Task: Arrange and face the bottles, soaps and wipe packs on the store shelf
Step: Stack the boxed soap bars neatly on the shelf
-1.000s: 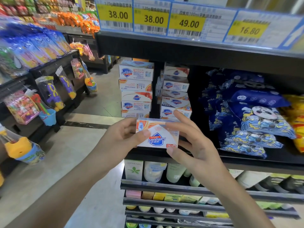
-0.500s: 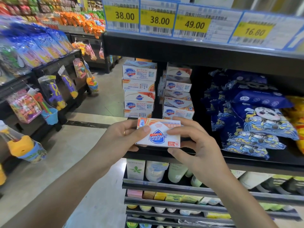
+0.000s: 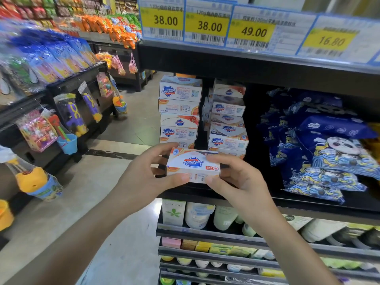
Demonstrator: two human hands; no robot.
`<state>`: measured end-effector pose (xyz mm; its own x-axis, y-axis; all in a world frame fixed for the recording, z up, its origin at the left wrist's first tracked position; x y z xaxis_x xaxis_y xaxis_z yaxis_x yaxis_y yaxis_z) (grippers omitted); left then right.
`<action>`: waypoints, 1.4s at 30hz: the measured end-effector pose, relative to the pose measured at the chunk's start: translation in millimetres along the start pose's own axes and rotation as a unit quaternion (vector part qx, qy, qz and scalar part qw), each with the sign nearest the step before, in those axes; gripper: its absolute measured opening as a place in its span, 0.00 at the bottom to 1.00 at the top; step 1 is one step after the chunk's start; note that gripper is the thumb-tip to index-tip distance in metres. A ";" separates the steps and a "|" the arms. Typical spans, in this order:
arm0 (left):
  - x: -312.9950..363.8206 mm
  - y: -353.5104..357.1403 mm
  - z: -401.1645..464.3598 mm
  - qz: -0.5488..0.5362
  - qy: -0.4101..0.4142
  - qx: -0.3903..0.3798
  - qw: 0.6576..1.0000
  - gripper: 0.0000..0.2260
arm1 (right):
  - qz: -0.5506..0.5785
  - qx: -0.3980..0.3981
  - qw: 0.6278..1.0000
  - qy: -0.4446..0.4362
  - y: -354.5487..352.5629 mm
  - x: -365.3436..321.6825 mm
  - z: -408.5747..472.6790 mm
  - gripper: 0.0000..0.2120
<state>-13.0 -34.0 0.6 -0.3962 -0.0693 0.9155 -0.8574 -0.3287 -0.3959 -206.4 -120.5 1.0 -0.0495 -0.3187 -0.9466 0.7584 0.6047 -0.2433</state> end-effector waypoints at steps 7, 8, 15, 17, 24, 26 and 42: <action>-25.8 -21.1 5.0 0.059 -0.048 0.073 0.994 0.34 | -0.264 0.003 0.965 0.010 -0.8 26.6 2.5 0.23; -29.9 -23.1 6.1 0.057 -0.057 0.081 0.993 0.34 | -0.290 0.003 0.957 -0.005 0.8 29.6 2.9 0.19; -47.8 -19.3 18.3 0.027 -0.087 0.098 0.991 0.36 | -0.364 0.003 0.931 -0.041 10.3 37.7 4.8 0.10; -48.4 -17.0 23.8 0.016 -0.093 0.095 0.991 0.35 | -0.373 0.000 0.926 -0.047 11.1 37.2 3.3 0.12; -47.0 -11.2 37.6 -0.018 -0.077 0.097 0.992 0.30 | -0.383 0.014 0.922 -0.055 11.8 36.1 1.3 0.14; -46.7 -10.5 39.1 -0.019 -0.077 0.101 0.992 0.29 | -0.385 0.015 0.921 -0.052 11.7 36.5 1.4 0.14; -48.2 -6.4 32.6 0.016 -0.086 0.112 0.990 0.37 | -0.368 0.014 0.928 -0.054 10.5 36.9 1.1 0.12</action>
<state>22.3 -59.2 -38.7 -0.3437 -0.2366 0.9088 -0.7431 -0.5232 -0.4173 -199.5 -126.7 -36.2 -0.4971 -0.7103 -0.4984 0.5607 0.1754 -0.8092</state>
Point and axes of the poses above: each hand's wrist, its own z-axis towards the middle knuckle, its own y-axis out of the palm, x = y × z, the point moved 7 cm from there along z, towards the middle knuckle, and after that the axes turned 5 degrees about -x, right-handed, at the moved point
